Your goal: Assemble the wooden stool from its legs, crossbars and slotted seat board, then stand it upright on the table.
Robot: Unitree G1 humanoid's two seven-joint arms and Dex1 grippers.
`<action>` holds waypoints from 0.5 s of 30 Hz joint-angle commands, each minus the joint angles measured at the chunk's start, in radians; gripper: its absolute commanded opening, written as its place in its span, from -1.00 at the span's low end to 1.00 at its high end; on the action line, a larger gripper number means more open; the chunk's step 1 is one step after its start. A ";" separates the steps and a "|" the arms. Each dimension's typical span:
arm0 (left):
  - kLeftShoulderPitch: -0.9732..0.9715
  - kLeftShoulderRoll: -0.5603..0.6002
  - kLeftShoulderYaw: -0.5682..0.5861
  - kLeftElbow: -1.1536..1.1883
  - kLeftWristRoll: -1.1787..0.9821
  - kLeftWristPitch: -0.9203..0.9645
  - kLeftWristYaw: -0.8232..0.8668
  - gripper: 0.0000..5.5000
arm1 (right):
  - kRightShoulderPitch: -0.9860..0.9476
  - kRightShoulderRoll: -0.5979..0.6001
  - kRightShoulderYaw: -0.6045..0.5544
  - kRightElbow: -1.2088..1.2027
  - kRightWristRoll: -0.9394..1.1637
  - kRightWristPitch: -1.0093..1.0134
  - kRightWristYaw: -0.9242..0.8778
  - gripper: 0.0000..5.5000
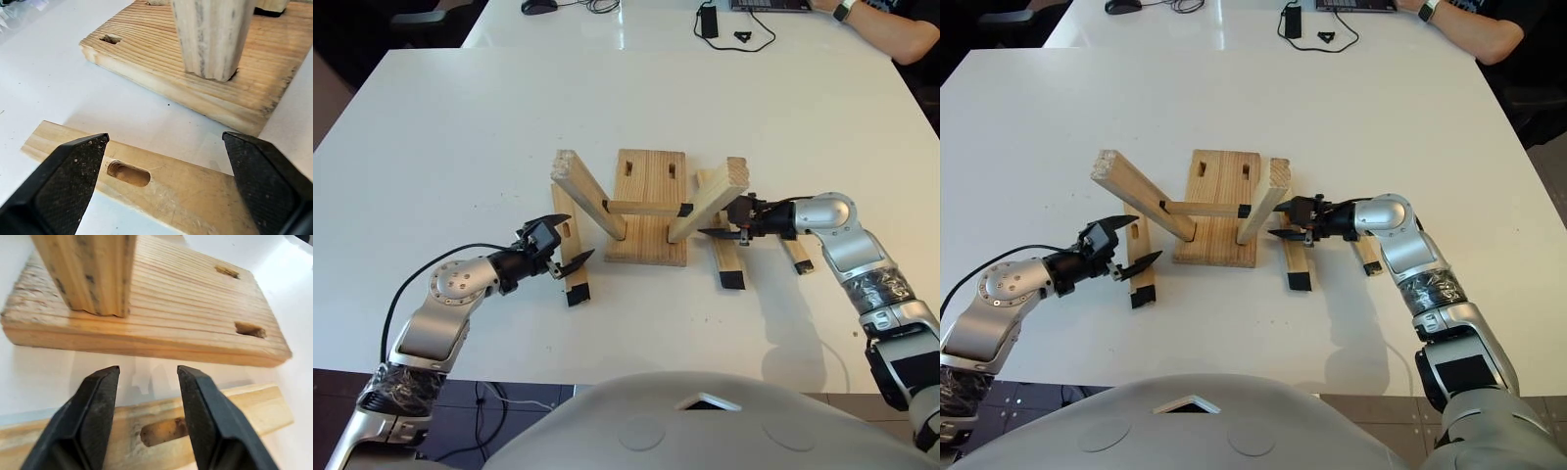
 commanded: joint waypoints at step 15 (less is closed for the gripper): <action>-0.124 -0.042 0.073 0.127 -0.014 0.051 0.047 0.57 | 0.138 -0.167 -0.115 -0.038 0.036 0.026 0.004 -0.21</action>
